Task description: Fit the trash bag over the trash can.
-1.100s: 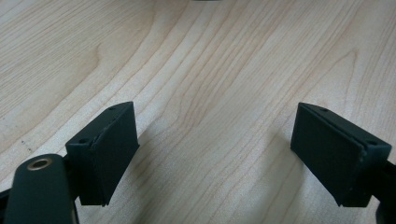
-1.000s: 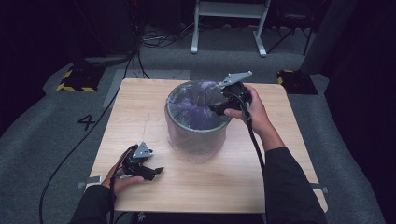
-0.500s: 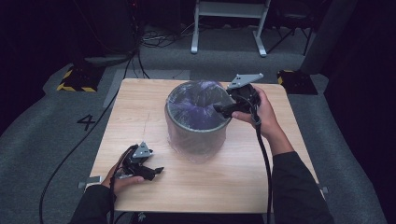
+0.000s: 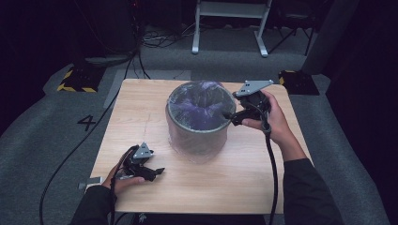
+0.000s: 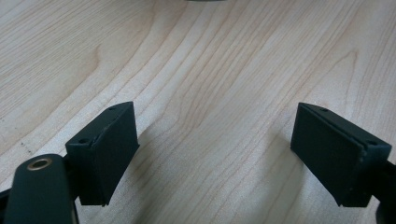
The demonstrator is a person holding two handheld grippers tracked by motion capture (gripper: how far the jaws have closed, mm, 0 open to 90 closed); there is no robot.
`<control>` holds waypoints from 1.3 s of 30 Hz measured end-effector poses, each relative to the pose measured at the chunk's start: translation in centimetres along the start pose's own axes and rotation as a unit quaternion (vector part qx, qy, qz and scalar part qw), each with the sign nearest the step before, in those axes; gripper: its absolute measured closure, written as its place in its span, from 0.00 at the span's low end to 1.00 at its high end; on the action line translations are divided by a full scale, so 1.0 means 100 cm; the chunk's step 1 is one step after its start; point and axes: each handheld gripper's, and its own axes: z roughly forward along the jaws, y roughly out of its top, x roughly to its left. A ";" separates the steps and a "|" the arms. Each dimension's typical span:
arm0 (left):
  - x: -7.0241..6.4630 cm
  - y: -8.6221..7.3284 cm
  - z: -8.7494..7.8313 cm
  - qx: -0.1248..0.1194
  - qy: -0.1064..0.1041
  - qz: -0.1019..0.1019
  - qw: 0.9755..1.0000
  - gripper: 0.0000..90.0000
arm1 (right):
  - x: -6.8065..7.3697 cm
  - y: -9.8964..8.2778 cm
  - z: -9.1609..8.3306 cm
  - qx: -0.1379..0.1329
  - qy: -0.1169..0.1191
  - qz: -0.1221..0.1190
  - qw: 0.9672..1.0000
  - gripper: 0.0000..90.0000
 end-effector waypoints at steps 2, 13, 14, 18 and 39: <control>0.000 0.000 0.000 0.000 0.000 0.000 1.000 0.16 | 0.000 -0.002 -0.002 0.001 -0.001 -0.001 1.000 0.23; 0.000 0.000 0.000 -0.001 0.000 0.000 1.000 0.16 | 0.002 -0.015 -0.007 0.014 -0.017 -0.007 1.000 0.24; 0.000 0.000 0.000 -0.001 0.000 0.000 1.000 0.16 | 0.002 -0.016 -0.008 0.014 -0.018 -0.007 1.000 0.24; 0.000 0.000 0.000 0.000 0.000 0.000 1.000 0.16 | 0.003 -0.020 -0.009 0.016 -0.020 -0.011 1.000 0.24; 0.000 0.000 0.000 0.000 0.000 0.000 1.000 0.16 | 0.005 -0.041 -0.008 0.036 -0.018 -0.016 0.999 0.23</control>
